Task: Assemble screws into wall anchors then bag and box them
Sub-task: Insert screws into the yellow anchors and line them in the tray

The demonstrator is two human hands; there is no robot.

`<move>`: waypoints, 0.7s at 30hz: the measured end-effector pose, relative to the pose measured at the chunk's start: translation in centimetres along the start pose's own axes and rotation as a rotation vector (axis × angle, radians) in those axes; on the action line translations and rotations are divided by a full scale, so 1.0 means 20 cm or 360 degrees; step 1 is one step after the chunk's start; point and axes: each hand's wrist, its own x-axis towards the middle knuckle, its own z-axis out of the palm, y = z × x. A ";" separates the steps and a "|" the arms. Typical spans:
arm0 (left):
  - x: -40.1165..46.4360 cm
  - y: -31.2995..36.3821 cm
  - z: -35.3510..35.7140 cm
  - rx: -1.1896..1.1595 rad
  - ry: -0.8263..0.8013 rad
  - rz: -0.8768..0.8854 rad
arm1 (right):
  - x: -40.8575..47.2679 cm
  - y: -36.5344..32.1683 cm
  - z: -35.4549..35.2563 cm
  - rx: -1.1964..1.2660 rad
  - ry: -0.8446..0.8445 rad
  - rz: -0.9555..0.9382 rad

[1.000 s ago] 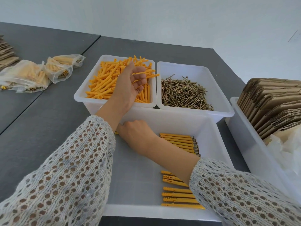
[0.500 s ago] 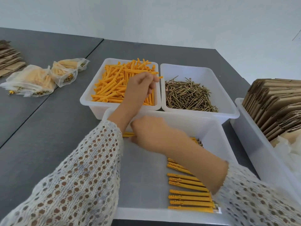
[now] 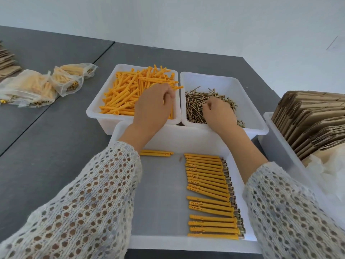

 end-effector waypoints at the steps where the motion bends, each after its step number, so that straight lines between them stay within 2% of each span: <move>1: -0.01 -0.01 -0.01 0.0300 0.0020 0.0080 | 0.01 0.01 0.01 -0.0082 -0.0131 0.0021; 3: -0.02 -0.02 -0.02 0.0623 -0.0029 0.0084 | 0.02 0.01 0.01 -0.0196 -0.0391 0.0085; 8: -0.02 -0.03 0.01 0.0730 -0.0288 -0.0144 | 0.05 0.00 0.01 -0.0248 -0.0685 0.0217; 12: -0.01 -0.04 0.01 0.0743 -0.0493 -0.0102 | 0.08 -0.01 0.02 -0.0236 -0.0856 0.0281; 16: -0.01 -0.05 0.01 0.0639 -0.0686 -0.0098 | 0.09 -0.03 0.01 -0.0151 -0.0898 0.0255; 21: 0.00 -0.06 0.01 0.0587 -0.0723 -0.0122 | 0.10 0.00 0.02 -0.0051 -0.0782 0.0202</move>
